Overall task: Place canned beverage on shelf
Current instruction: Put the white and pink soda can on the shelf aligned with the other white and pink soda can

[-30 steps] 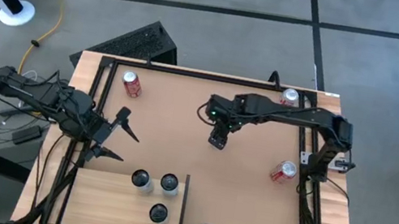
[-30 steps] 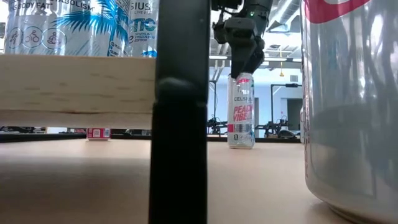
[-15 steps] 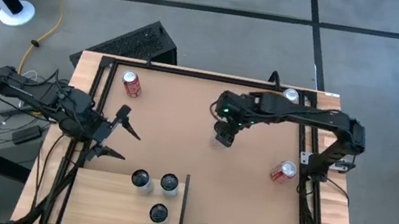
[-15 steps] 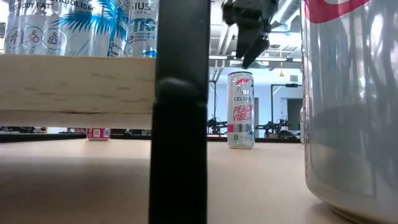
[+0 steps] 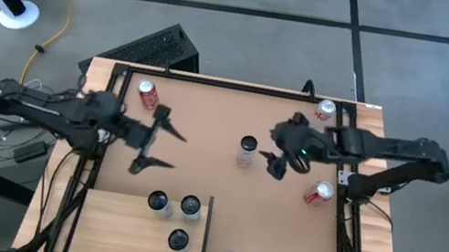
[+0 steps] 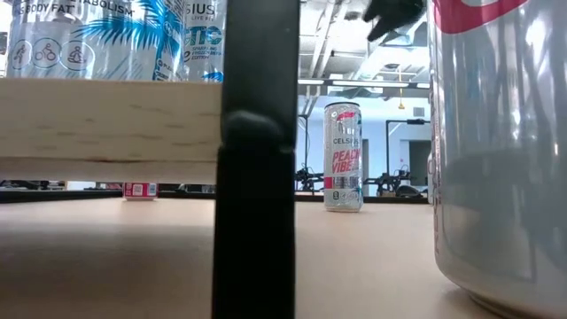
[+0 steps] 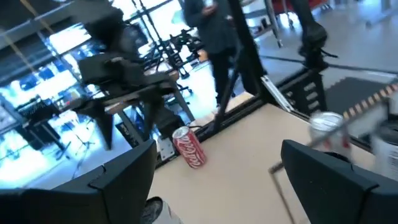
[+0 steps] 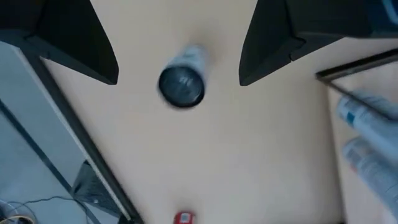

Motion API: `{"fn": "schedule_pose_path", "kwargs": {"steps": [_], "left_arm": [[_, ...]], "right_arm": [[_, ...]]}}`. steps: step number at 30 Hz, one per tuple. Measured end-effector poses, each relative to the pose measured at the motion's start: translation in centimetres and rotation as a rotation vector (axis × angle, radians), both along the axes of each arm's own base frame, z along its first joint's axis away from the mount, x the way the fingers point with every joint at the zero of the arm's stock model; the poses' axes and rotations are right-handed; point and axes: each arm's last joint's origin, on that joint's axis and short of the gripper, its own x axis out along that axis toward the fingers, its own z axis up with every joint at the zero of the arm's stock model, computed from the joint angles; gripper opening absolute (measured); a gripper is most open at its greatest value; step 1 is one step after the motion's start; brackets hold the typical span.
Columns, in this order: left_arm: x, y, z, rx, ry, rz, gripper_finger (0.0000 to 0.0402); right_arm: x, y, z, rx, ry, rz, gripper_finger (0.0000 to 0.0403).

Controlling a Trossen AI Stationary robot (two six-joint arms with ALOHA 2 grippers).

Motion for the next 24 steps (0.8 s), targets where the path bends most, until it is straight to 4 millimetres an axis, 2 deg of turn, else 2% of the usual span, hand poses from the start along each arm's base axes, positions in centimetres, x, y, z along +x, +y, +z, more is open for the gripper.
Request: {"fn": "schedule_pose_path", "kwargs": {"steps": [7, 14, 19, 24], "left_arm": [[4.8, 3.4, -2.1, -0.12, -0.004, 0.091, 0.033], [8.8, 5.9, -4.5, -0.235, -0.089, 0.13, 0.033], [11.2, 6.4, -7.1, -0.216, -0.08, 0.183, 0.033], [14.7, 7.2, -9.1, -0.204, -0.039, 0.236, 0.033]], "right_arm": [[-3.4, 0.8, -5.1, 0.027, -0.124, 0.01, 0.0356], [-6.3, 1.6, -8.2, 0.063, -0.226, 0.062, 0.0356], [-7.4, 2.5, -10.1, 0.085, -0.295, 0.119, 0.0356], [-7.5, 3.4, -12.2, 0.051, -0.298, 0.189, 0.0356]]}}
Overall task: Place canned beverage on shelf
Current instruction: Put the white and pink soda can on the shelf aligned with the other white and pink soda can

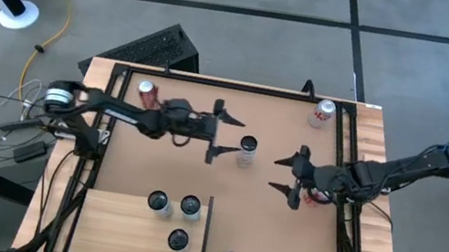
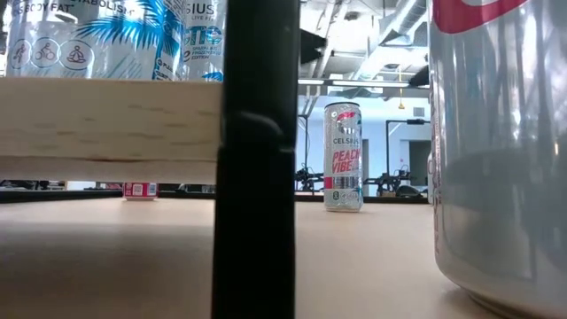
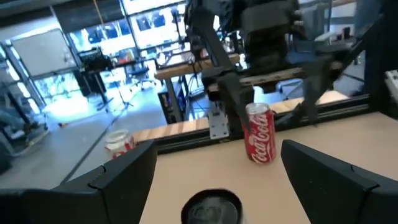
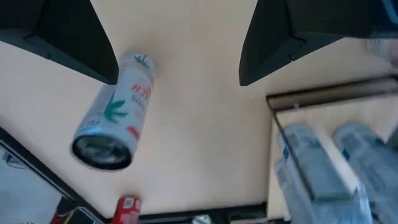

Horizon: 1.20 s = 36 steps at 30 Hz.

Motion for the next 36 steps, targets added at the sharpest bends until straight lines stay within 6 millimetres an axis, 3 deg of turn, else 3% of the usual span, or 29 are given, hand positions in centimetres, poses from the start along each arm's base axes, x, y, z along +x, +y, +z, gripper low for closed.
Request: {"fn": "schedule_pose_path", "kwargs": {"steps": [6, 10, 17, 28, 36], "left_arm": [[4.2, 0.8, -1.8, -0.004, 0.042, 0.027, 0.033], [5.3, 1.5, -2.1, -0.068, 0.05, 0.04, 0.033], [6.0, 2.1, -1.5, -0.235, 0.096, 0.03, 0.0331], [6.5, 1.8, -1.4, -0.126, 0.186, 0.099, 0.038], [6.4, 1.7, -2.2, -0.136, 0.27, 0.087, 0.0387]], "right_arm": [[-0.5, 0.6, -1.0, -0.046, 0.019, 0.01, 0.0356], [-0.8, 1.0, -1.2, -0.061, 0.04, 0.043, 0.0356], [-1.1, 1.3, -1.5, -0.085, 0.084, 0.073, 0.0356], [-1.2, 1.2, -1.7, -0.094, 0.101, 0.072, 0.0356], [-1.2, 1.2, -1.7, -0.087, 0.1, 0.068, 0.0356]]}}
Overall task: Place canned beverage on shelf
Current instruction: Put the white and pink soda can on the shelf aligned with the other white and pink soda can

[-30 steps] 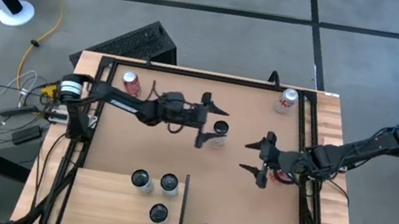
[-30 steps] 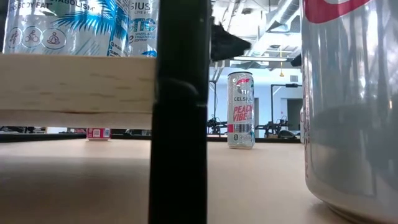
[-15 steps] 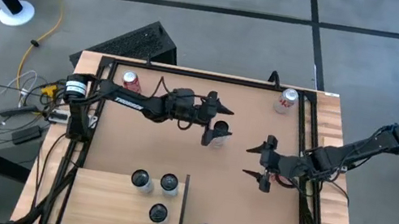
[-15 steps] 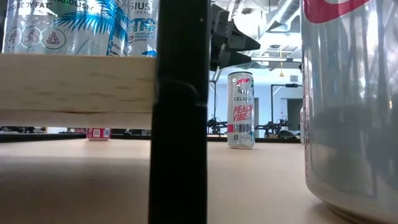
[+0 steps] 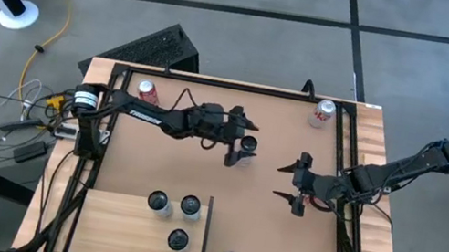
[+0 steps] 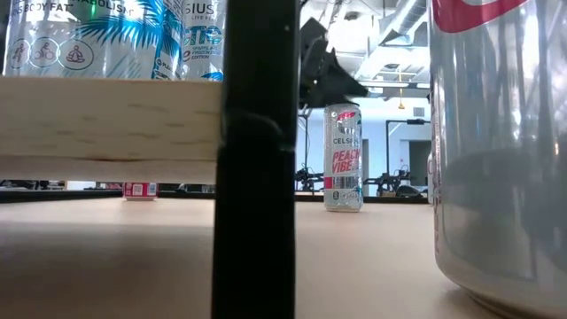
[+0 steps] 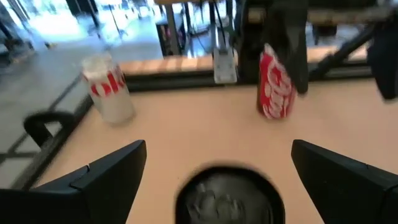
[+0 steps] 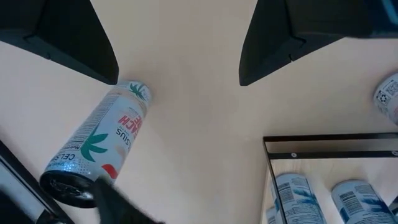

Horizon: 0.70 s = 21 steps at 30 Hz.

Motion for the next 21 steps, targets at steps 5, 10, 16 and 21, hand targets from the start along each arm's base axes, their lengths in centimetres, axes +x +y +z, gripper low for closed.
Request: {"fn": "schedule_pose_path", "kwargs": {"steps": [5, 10, 16, 21], "left_arm": [[-0.1, 0.0, -0.4, -0.013, 0.044, -0.001, 0.0387], [0.2, 0.1, -2.0, -0.037, 0.091, 0.004, 0.0387], [0.5, 0.1, -3.0, -0.05, 0.114, -0.002, 0.0387], [0.5, 0.1, -2.8, -0.05, 0.098, -0.019, 0.0372]], "right_arm": [[0.0, 0.0, 0.0, 0.006, -0.002, -0.005, 0.0356], [0.0, -0.1, 0.0, 0.027, -0.011, -0.042, 0.0356], [0.0, -0.1, 0.1, 0.041, -0.018, -0.059, 0.0356], [0.2, -0.5, 0.1, 0.062, -0.02, -0.097, 0.0356]]}}
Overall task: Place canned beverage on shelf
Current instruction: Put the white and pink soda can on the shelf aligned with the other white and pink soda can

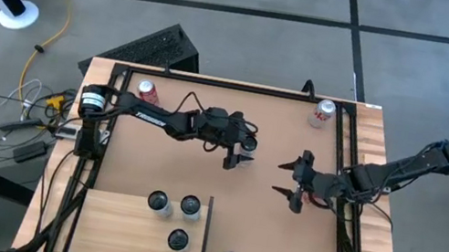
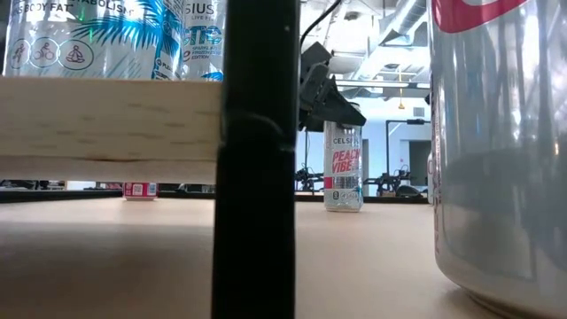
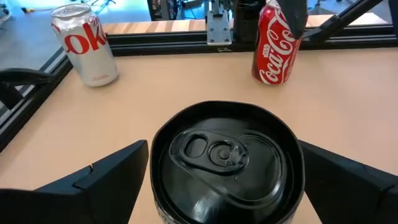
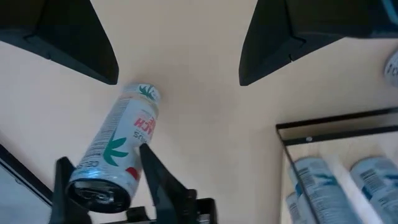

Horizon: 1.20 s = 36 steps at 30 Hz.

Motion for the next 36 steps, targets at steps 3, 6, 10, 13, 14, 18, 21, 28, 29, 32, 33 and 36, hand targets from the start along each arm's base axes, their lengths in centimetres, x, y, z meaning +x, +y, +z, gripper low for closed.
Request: {"fn": "schedule_pose_path", "kwargs": {"steps": [3, 6, 10, 13, 14, 18, 21, 28, 29, 32, 33, 36], "left_arm": [[0.0, 0.0, 0.0, -0.002, -0.001, 0.0, 0.0346], [0.0, -0.1, 0.0, -0.004, 0.001, -0.018, 0.0294], [-0.2, -0.1, 0.5, 0.04, 0.006, -0.044, 0.023], [-1.1, -0.1, 2.1, 0.093, 0.024, -0.059, 0.023], [-1.5, -0.1, 3.0, 0.117, 0.019, -0.059, 0.023], [-4.5, -0.5, 8.1, 0.197, -0.002, -0.07, 0.023], [-7.8, -1.2, 11.7, 0.215, 0.021, -0.083, 0.023], [-19.3, -4.1, 18.5, 0.196, 0.065, -0.052, 0.023], [-21.0, -4.6, 19.1, 0.186, 0.057, -0.046, 0.023], [-25.8, -6.2, 20.1, 0.12, 0.004, -0.065, 0.023], [-27.2, -6.6, 20.0, 0.093, -0.016, -0.082, 0.023], [-30.2, -7.6, 18.6, 0.011, -0.054, -0.13, 0.023]], "right_arm": [[0.1, -0.3, 0.0, 0.007, -0.001, -0.021, 0.0356], [0.2, -0.6, 0.0, 0.017, -0.003, -0.044, 0.0356], [0.3, -1.0, 0.0, 0.056, -0.012, -0.095, 0.0356], [0.3, -1.3, 0.0, 0.1, -0.024, -0.137, 0.0356], [0.4, -1.4, 0.0, 0.115, -0.027, -0.151, 0.0356], [0.6, -1.5, -0.2, 0.183, -0.036, -0.207, 0.0356], [0.9, -1.5, -0.4, 0.226, -0.04, -0.248, 0.0356], [2.8, -1.1, -1.1, 0.296, -0.101, -0.317, 0.0356], [3.1, -1.0, -1.1, 0.309, -0.122, -0.316, 0.0356], [4.1, -0.6, -1.0, 0.344, -0.188, -0.306, 0.0356], [4.4, -0.6, -1.0, 0.354, -0.209, -0.303, 0.0356], [5.1, -0.3, -0.9, 0.379, -0.258, -0.295, 0.0356]]}}
